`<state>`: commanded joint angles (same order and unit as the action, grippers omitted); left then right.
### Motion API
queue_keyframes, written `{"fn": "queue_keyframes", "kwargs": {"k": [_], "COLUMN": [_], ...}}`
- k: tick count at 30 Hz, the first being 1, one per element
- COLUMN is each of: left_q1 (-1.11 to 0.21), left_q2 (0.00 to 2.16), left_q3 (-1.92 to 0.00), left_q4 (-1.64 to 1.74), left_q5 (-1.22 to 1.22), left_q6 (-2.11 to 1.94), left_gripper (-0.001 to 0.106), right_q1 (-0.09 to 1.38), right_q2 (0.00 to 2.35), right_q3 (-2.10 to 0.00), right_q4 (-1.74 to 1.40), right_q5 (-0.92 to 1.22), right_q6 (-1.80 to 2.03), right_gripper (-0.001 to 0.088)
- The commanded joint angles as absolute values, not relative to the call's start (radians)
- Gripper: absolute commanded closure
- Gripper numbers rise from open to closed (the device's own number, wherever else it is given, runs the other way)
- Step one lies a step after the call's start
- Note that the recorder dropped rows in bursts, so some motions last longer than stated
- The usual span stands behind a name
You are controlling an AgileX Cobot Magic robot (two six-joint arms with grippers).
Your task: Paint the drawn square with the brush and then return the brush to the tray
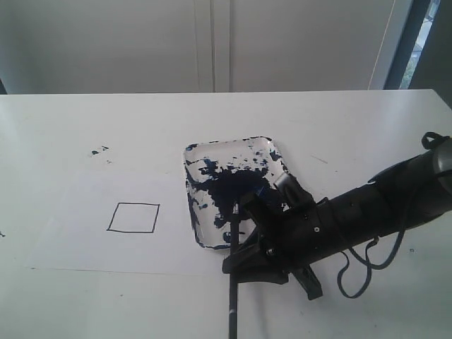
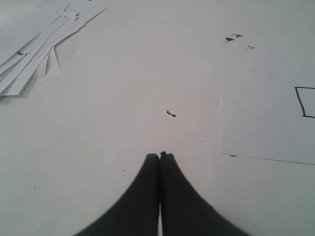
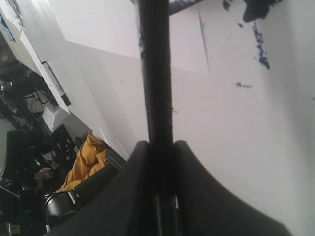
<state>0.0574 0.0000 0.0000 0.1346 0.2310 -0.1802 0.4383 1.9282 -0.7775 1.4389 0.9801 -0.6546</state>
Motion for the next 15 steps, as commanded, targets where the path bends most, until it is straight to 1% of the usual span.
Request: {"fn": "queue_keyframes", "kwargs": {"k": [10,15], "left_q1": [0.057,0.057], "left_q2": [0.0,0.0], "left_q3": [0.0,0.0], "left_q4": [0.135,0.135], "left_q5": [0.231,0.231], "left_q6": [-0.18,-0.18], "left_gripper": [0.105,0.105], "right_q1": [0.438,0.428], "right_q2": [1.925,1.869], "right_q3": [-0.777,-0.777], "right_q4": [1.445,1.408], "right_q5": [0.936,0.827], "right_q6": [-0.653,-0.587], "right_gripper": [0.0868,0.0868]}}
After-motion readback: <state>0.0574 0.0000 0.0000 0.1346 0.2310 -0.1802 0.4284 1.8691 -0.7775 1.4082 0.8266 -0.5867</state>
